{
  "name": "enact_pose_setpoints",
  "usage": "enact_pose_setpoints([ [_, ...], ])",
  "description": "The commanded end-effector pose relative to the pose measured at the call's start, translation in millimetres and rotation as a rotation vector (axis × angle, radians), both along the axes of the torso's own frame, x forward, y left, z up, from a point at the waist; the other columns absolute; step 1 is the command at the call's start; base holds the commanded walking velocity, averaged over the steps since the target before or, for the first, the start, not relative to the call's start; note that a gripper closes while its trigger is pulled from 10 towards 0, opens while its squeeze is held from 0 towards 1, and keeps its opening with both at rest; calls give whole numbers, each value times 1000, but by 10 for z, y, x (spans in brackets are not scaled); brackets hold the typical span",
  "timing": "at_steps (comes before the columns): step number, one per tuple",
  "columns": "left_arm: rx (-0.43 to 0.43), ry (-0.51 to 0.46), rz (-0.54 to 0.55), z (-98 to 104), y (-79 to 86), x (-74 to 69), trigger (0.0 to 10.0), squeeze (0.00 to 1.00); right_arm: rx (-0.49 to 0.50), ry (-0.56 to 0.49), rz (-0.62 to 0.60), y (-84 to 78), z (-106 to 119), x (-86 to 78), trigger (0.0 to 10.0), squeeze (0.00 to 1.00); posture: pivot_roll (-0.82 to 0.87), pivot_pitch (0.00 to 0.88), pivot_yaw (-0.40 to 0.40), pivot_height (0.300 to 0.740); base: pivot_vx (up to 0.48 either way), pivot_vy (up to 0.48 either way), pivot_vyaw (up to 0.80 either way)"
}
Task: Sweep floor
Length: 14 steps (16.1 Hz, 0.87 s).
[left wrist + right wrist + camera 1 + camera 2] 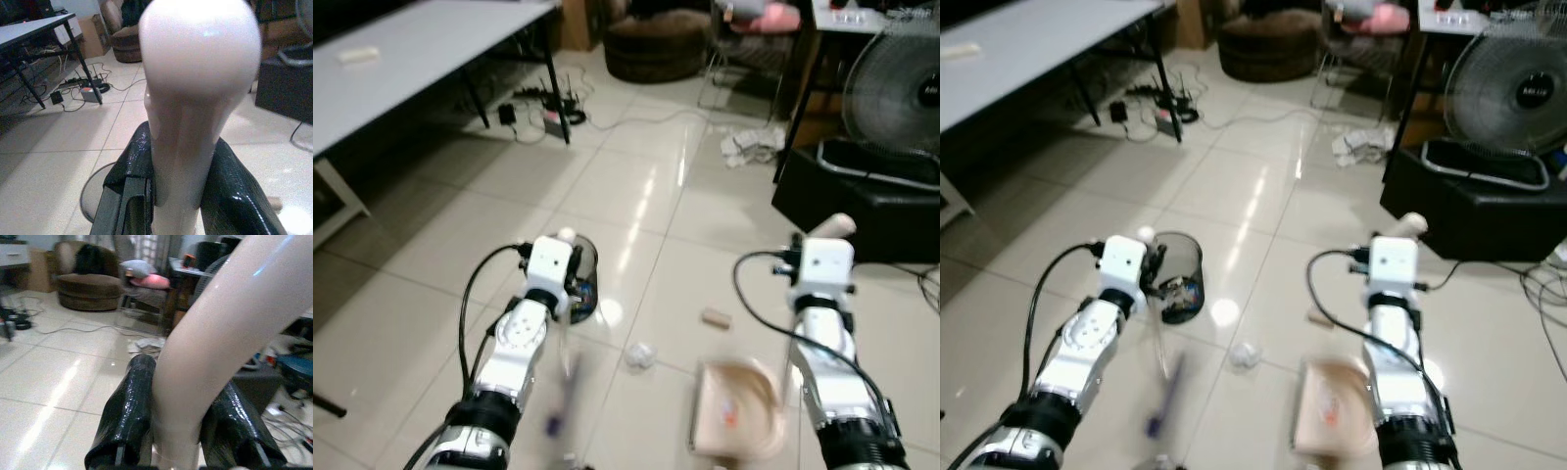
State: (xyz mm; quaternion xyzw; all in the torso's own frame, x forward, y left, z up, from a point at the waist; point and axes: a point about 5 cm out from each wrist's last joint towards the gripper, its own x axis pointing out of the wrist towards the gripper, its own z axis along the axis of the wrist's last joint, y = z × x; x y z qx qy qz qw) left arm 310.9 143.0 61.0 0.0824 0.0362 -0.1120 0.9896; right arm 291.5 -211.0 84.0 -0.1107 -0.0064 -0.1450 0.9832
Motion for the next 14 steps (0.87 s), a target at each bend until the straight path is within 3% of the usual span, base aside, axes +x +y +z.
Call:
enact_pose_setpoints([
  [1,-3,-55,3,145,66,76,10000,0,12,-39,9,55,81,34,10000,0,-32,0,64,740,0,0,0],
  [6,-1,-68,1,166,67,80,10000,0,53,-37,-6,40,71,32,10000,0,-32,0,65,740,0,0,0],
  [10,-2,-77,10,185,81,94,10000,0,49,-40,11,56,76,37,10000,0,-31,0,66,740,0,0,-652],
  [14,0,-81,15,194,91,103,10000,0,38,-56,22,71,103,53,10000,0,-30,0,66,740,60,0,0],
])
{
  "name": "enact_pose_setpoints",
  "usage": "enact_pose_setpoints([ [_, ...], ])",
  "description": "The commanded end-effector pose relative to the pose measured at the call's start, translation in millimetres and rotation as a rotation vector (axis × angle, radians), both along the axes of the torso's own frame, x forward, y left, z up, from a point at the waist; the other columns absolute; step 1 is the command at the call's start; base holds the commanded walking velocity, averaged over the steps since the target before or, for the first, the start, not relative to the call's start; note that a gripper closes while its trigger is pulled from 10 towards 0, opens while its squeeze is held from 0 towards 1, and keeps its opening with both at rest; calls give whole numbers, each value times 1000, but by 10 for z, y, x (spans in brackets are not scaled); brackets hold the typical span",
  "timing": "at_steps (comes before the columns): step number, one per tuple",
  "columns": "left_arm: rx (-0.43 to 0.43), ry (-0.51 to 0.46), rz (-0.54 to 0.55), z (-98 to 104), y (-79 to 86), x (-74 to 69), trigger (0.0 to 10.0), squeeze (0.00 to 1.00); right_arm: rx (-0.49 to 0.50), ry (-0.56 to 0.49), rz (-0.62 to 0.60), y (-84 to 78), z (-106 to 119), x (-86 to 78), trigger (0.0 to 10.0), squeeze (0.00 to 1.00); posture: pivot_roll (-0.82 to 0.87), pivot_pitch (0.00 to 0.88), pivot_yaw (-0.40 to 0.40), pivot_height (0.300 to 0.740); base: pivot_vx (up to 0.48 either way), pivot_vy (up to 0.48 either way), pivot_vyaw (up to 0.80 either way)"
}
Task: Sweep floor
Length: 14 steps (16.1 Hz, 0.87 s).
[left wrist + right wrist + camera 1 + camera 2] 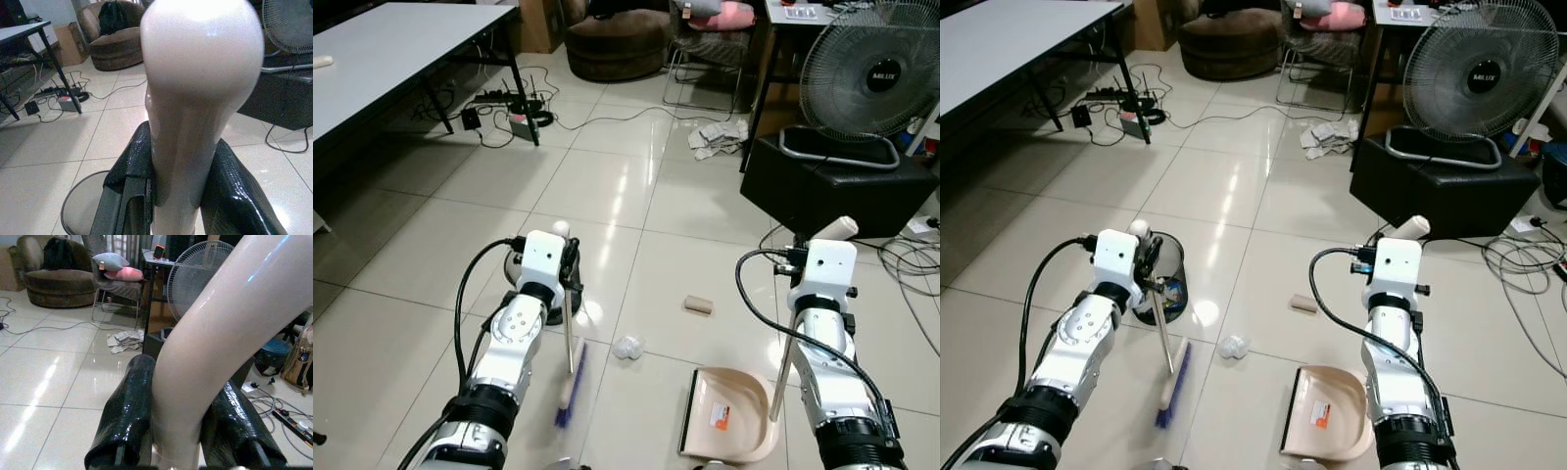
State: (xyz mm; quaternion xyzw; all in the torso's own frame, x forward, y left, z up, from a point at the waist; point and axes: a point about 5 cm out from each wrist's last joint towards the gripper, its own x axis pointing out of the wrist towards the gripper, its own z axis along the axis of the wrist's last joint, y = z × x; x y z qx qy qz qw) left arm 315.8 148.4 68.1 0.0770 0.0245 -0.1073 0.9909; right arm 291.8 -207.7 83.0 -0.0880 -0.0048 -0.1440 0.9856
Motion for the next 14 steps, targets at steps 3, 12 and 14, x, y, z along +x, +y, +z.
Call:
enact_pose_setpoints([
  [3,14,-61,10,126,43,57,10000,0,-7,-55,19,38,115,52,10000,0,-30,0,67,740,162,0,0],
  [12,7,-67,4,137,45,60,10000,0,20,-56,28,38,112,55,10000,0,-25,0,66,740,312,0,-236],
  [14,9,-68,5,138,48,61,10000,0,14,-56,35,49,115,58,10000,0,-24,0,65,740,337,0,0],
])
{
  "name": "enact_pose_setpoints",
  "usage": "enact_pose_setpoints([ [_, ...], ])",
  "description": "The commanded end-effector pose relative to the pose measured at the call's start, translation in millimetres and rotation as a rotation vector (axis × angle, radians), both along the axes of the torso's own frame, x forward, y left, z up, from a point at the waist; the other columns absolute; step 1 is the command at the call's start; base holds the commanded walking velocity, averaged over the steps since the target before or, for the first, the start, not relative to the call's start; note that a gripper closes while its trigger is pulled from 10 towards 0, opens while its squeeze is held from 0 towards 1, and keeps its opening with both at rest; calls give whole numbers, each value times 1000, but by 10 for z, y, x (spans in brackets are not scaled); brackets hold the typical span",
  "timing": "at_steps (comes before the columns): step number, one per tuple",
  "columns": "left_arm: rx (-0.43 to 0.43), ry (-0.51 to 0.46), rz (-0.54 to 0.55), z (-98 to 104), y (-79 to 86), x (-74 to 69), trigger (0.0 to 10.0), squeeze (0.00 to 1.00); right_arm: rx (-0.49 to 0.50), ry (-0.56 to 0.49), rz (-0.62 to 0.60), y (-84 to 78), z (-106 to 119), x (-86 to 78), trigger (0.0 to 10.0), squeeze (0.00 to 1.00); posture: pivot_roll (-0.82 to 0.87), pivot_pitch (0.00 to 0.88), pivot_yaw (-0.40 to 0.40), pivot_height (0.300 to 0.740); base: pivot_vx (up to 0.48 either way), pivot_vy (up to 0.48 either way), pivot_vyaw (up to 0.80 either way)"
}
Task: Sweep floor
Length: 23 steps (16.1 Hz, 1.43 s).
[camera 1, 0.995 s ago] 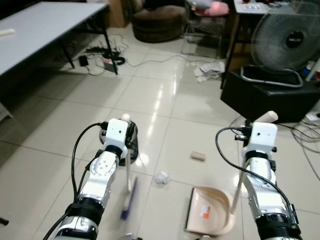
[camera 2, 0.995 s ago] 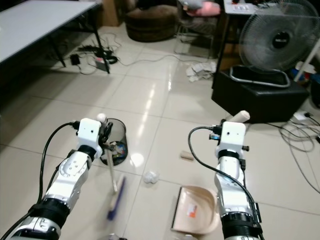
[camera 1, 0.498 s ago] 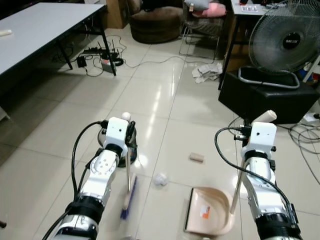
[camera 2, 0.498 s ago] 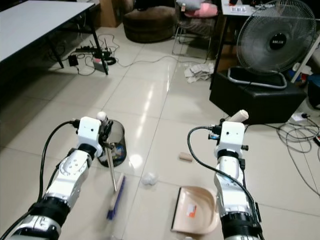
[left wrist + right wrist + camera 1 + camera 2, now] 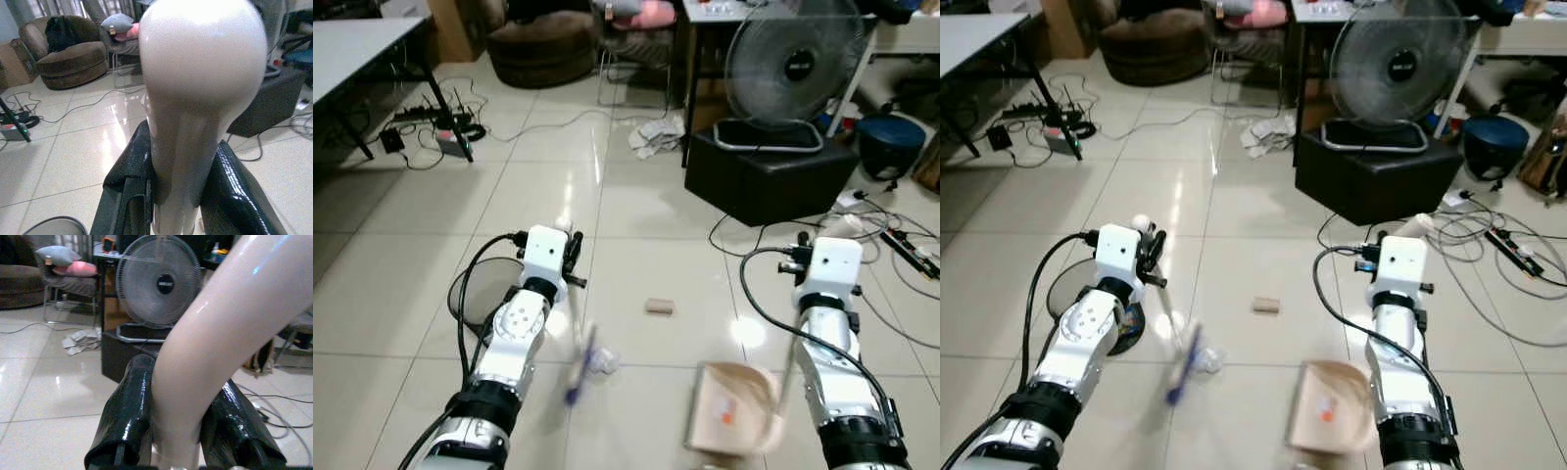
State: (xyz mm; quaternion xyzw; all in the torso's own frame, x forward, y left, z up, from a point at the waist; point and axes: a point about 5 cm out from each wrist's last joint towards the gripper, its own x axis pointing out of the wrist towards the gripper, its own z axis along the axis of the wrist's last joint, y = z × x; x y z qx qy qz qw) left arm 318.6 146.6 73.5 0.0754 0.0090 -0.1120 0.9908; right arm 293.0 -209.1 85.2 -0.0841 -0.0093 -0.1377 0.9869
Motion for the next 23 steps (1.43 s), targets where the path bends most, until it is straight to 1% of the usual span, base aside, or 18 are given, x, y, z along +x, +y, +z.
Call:
enact_pose_setpoints([
  [1,16,-39,19,85,69,34,10000,0,-17,-39,42,80,92,54,10000,0,-23,0,65,740,337,0,0],
  [2,16,-40,20,86,70,34,10000,0,-29,-33,55,91,89,58,10000,0,-23,0,65,740,337,0,0],
  [4,15,-42,20,85,70,33,10000,0,-32,-32,55,110,83,56,10000,0,-23,0,63,740,343,0,800],
  [6,16,-41,18,83,68,33,10000,0,-2,-45,36,97,82,48,10000,0,-23,0,62,740,339,0,0],
  [10,16,-39,7,75,54,28,10000,0,-1,-44,35,82,75,40,10000,0,-28,0,65,740,338,0,0],
  [12,15,-39,0,72,44,25,10000,0,32,-33,41,94,51,37,10000,0,-28,0,66,740,341,0,0],
  [16,18,-40,-4,68,43,18,10000,0,36,-30,42,100,29,20,10000,0,-26,0,66,740,340,0,-669],
  [19,20,-42,1,75,54,20,10000,0,20,-32,48,106,34,26,10000,0,-22,0,65,740,335,0,0],
  [23,26,-42,13,78,73,24,10000,0,21,-30,54,113,27,24,10000,0,-20,0,66,740,322,0,0],
])
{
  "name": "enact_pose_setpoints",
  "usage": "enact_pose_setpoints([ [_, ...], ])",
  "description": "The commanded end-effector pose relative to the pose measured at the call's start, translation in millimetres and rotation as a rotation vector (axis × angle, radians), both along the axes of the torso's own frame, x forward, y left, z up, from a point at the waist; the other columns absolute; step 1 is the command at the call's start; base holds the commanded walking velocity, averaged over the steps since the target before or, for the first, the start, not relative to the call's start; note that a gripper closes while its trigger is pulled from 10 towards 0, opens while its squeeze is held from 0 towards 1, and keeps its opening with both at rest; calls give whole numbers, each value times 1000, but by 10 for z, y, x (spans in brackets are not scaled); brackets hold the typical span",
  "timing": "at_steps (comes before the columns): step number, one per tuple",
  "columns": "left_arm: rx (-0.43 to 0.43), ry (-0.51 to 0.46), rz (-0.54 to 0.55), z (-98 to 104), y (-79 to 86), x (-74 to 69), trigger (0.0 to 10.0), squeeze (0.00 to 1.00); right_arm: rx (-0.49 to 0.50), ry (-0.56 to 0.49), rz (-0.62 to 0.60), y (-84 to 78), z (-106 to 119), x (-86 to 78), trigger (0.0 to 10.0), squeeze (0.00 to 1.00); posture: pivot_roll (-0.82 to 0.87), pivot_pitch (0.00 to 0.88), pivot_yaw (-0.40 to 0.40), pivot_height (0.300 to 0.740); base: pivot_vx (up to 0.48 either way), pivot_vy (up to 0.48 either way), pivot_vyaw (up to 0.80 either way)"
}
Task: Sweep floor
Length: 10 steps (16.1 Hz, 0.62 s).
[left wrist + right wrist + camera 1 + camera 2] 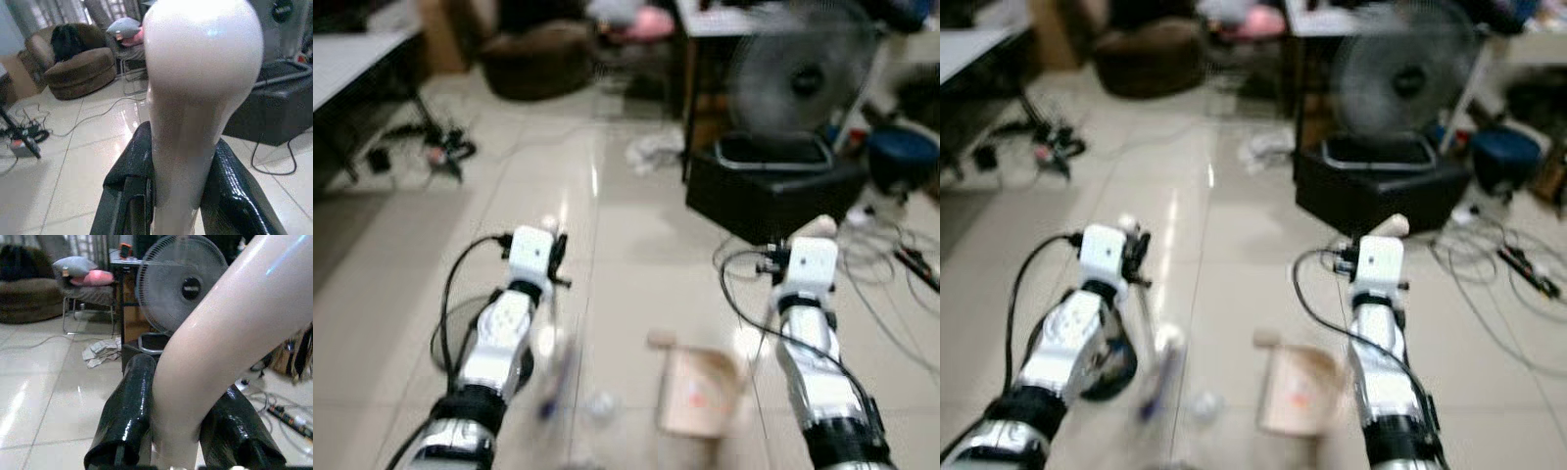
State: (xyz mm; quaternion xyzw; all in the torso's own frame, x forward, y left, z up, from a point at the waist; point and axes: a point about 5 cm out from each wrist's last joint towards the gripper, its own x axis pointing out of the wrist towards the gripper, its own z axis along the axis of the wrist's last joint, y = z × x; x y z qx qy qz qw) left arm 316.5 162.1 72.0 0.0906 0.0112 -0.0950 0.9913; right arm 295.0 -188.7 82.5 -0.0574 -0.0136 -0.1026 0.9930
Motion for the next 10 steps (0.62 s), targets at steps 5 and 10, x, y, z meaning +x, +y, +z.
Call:
enact_pose_setpoints([
  [5,-3,-43,-4,89,-52,41,10000,0,-33,-21,-14,-84,46,2,10000,0,-18,0,67,740,0,0,0],
  [10,39,-22,-29,43,-65,26,10000,0,-66,-21,-2,-84,29,48,10000,0,-12,0,67,740,0,0,0],
])
